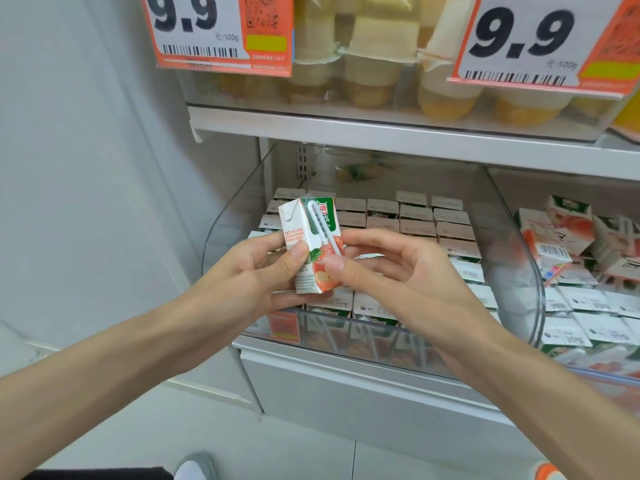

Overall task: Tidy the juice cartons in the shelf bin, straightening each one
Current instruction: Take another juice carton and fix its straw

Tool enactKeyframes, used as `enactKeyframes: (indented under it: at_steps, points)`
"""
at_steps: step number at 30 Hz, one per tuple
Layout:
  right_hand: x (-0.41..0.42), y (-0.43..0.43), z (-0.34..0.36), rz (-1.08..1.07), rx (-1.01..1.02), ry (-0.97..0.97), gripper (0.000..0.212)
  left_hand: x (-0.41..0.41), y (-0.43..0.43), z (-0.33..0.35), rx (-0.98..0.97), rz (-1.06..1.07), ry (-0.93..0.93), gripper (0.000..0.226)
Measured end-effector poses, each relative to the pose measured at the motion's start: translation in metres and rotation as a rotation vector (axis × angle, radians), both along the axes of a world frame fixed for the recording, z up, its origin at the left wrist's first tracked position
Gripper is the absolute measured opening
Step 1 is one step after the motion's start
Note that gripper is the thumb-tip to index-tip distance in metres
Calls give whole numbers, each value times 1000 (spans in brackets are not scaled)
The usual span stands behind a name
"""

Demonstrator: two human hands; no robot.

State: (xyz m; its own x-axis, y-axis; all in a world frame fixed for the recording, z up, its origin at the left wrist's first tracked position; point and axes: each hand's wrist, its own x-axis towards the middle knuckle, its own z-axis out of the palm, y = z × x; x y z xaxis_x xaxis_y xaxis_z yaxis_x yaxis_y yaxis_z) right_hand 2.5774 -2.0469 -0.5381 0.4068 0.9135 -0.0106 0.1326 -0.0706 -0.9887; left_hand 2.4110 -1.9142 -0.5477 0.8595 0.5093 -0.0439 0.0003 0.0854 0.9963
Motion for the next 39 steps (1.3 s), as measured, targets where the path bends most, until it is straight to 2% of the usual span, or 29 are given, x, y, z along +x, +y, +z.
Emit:
enactKeyframes:
  at_steps: [4,7,13,20,27,35,39]
  points:
    - [-4,4,-4,-15,4,-149,61,3,-1,2,22,7,24,38]
    - [-3,7,-9,-44,-14,-219,59,6,-3,3,47,5,46,36]
    - [1,6,-7,-81,-2,-153,49,12,-2,9,-101,6,6,36]
    - [1,4,-2,-92,49,-100,57,9,3,7,20,6,-18,37]
    - [1,4,-4,-71,89,-157,55,9,3,5,-46,23,-7,40]
    - [2,6,-7,-76,61,-184,65,9,1,6,-6,25,-18,37]
    - [3,6,-7,-87,42,-177,56,11,-1,7,-51,13,-29,37]
